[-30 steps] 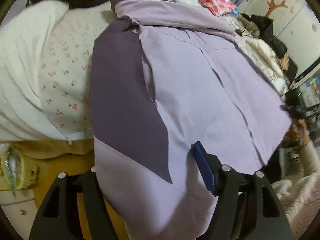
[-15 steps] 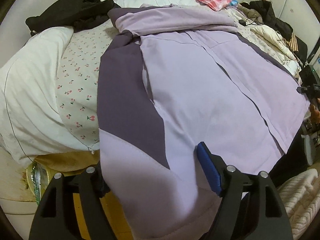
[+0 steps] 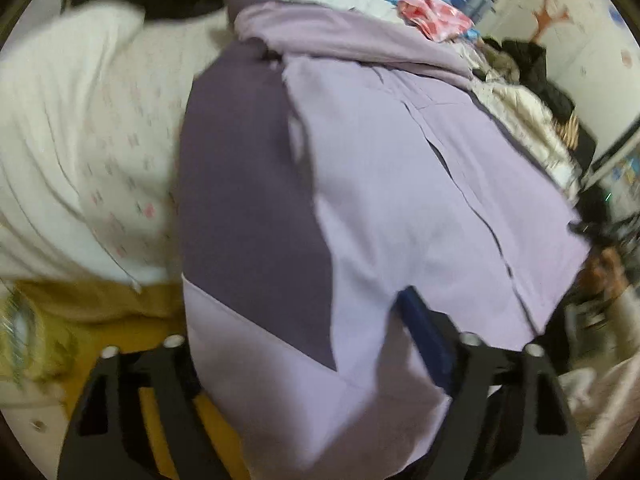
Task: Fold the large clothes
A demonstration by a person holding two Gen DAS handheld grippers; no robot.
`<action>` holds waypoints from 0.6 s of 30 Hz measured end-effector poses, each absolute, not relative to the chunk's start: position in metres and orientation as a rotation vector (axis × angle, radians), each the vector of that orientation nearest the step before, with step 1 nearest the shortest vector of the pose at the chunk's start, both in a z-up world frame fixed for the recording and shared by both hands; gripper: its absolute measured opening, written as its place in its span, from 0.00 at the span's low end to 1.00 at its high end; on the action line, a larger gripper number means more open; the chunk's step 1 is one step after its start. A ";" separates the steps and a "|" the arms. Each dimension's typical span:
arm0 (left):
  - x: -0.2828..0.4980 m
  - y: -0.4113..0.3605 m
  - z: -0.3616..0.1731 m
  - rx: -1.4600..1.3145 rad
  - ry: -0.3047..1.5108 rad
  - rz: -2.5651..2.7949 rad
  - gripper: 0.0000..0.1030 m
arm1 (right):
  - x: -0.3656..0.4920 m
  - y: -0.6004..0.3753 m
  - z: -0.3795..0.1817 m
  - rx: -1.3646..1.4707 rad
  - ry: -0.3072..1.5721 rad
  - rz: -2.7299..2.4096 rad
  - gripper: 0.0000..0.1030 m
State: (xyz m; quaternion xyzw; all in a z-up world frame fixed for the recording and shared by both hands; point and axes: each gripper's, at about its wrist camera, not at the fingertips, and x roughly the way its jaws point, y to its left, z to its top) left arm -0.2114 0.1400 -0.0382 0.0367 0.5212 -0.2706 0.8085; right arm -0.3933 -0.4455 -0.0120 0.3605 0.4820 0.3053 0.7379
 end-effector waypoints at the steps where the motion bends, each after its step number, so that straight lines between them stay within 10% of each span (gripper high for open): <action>1: -0.215 0.134 -0.034 0.119 1.094 -0.566 0.65 | -0.393 -0.446 -0.011 0.789 1.059 0.672 0.44; 11: -0.225 0.124 -0.023 0.236 1.032 -0.530 0.61 | -0.397 -0.448 -0.014 0.811 1.067 0.641 0.57; 18: -0.216 0.143 -0.034 0.077 1.107 -0.579 0.78 | -0.398 -0.452 -0.022 0.833 1.088 0.662 0.66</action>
